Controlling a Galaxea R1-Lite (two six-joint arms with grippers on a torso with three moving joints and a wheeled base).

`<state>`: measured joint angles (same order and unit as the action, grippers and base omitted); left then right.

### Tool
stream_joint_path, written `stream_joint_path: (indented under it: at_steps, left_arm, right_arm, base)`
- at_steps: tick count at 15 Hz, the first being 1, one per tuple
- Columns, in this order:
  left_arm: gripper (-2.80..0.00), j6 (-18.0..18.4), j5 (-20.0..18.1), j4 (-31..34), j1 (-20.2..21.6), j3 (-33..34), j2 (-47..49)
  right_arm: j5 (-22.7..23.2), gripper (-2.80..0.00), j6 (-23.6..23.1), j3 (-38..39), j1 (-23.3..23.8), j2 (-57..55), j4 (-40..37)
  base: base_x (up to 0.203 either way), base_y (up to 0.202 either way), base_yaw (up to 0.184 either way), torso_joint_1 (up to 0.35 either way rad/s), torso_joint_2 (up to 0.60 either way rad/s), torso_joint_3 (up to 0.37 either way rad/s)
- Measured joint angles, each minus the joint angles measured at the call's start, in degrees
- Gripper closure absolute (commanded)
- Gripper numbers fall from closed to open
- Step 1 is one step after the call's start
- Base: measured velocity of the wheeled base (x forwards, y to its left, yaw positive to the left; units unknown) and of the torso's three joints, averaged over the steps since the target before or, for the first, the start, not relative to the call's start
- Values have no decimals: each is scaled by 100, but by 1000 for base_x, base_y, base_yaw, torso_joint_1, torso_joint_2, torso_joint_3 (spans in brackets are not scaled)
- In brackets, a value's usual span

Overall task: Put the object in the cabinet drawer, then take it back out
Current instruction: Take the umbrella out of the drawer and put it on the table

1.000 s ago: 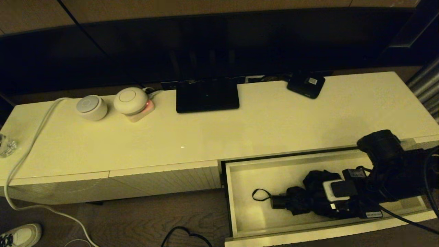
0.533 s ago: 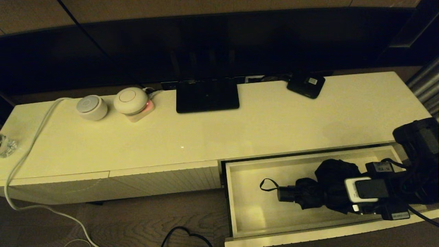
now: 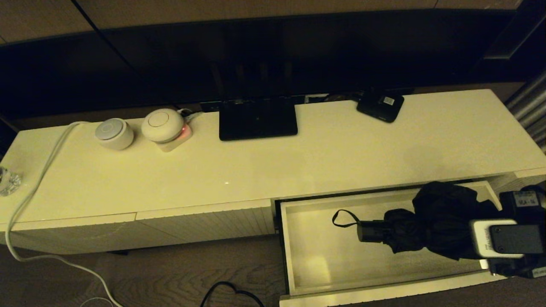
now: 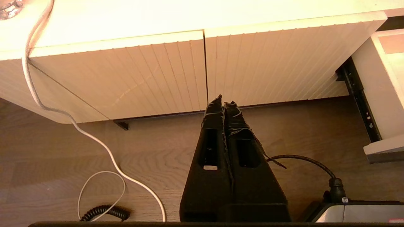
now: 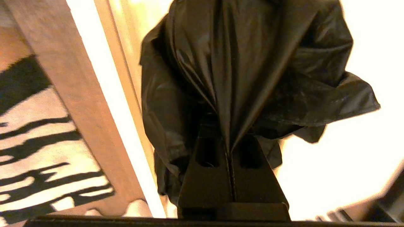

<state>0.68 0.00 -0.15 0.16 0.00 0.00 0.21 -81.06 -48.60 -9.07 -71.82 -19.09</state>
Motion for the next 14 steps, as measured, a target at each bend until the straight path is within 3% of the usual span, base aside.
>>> stream_joint_path:
  at_steps: [6,14]
  left_arm:
    - [0,2,0,-1,0,0,0]
    - [0,0,0,2,0,0,0]
  right_arm:
    - [-4,0,-4,-489,20,265,193]
    - [-13,0,-5,-997,227,-1040,1923]
  base:
    - [0,0,0,0,0,0]
    - [0,0,0,0,0,0]
